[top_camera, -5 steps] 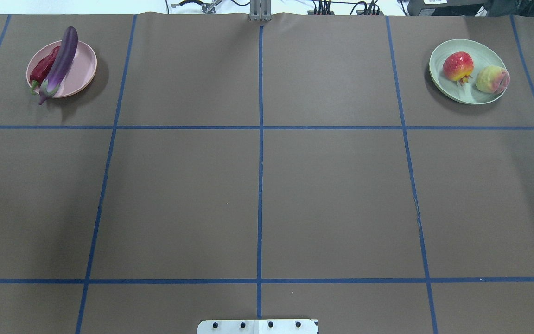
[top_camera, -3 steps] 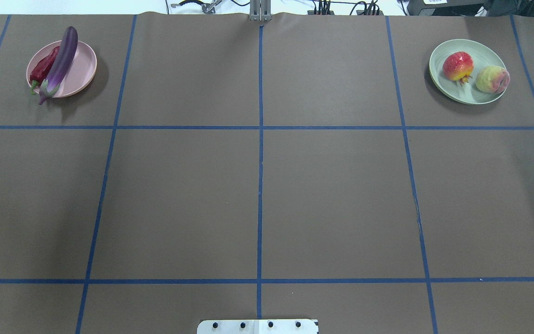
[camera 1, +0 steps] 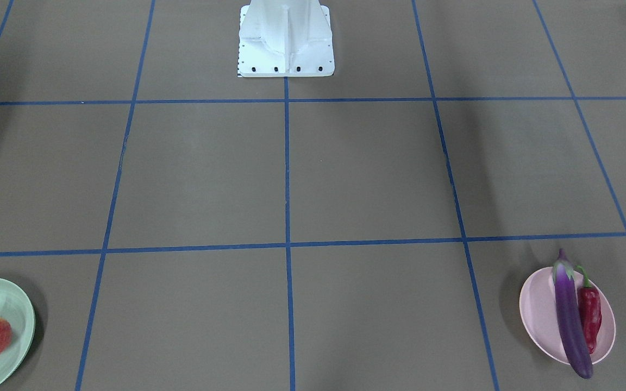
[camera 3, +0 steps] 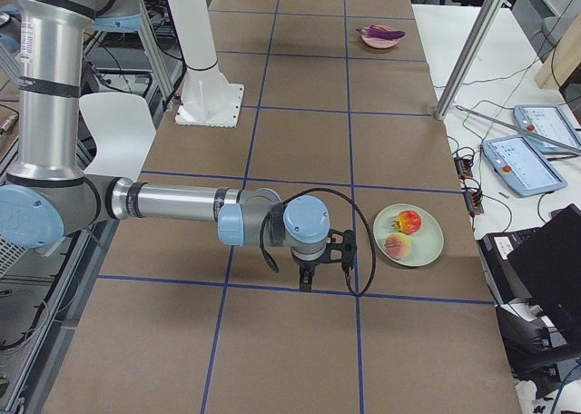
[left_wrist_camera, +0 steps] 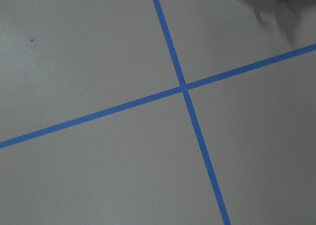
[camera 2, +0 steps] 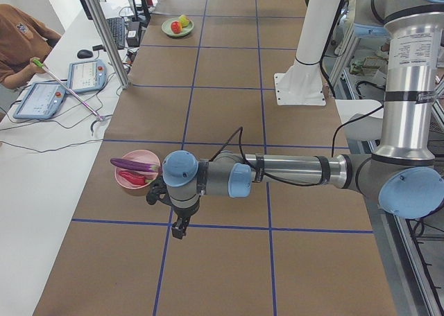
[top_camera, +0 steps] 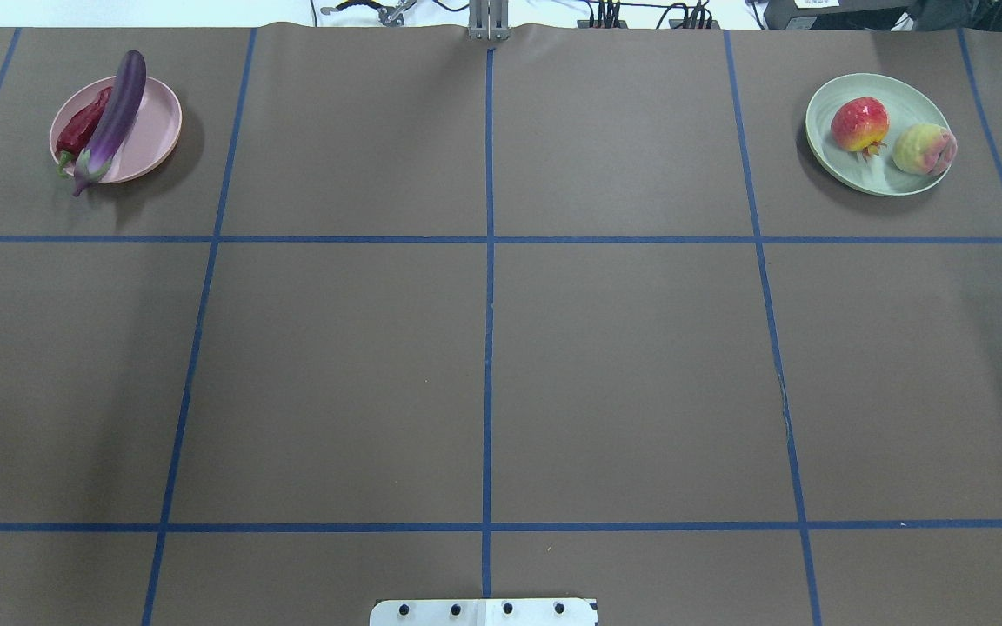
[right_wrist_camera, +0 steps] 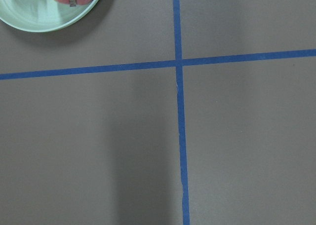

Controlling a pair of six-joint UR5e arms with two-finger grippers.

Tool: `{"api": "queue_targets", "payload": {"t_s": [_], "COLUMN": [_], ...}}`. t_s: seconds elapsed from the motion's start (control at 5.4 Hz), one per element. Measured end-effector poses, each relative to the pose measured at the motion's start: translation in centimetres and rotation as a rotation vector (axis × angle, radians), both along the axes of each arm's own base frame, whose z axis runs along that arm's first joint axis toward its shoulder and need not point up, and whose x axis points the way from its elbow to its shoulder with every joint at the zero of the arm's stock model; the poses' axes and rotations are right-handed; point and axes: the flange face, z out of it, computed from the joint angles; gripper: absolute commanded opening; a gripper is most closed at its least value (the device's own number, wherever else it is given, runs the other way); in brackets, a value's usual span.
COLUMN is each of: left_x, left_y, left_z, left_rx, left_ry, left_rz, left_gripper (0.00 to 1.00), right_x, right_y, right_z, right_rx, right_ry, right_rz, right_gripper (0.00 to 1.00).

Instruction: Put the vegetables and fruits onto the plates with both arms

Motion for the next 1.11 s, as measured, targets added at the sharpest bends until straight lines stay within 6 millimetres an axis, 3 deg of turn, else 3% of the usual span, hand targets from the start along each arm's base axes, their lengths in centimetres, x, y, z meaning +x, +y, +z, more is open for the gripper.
{"api": "queue_targets", "payload": {"t_s": [0.56, 1.11], "left_x": [-0.2, -0.4], "left_y": [0.1, 0.4], "left_z": [-0.8, -1.2], "left_rx": [0.014, 0.022], "left_ry": [-0.004, -0.005], "left_rz": [-0.005, -0.009], "left_gripper": [1.00, 1.00], "right_x": [0.4, -0.8], "right_y": [0.1, 0.7], "right_z": [-1.8, -1.5], "right_rx": [0.038, -0.008], "right_ry": [0.046, 0.068], "right_rz": [0.005, -0.025], "right_gripper": [1.00, 1.00]}}
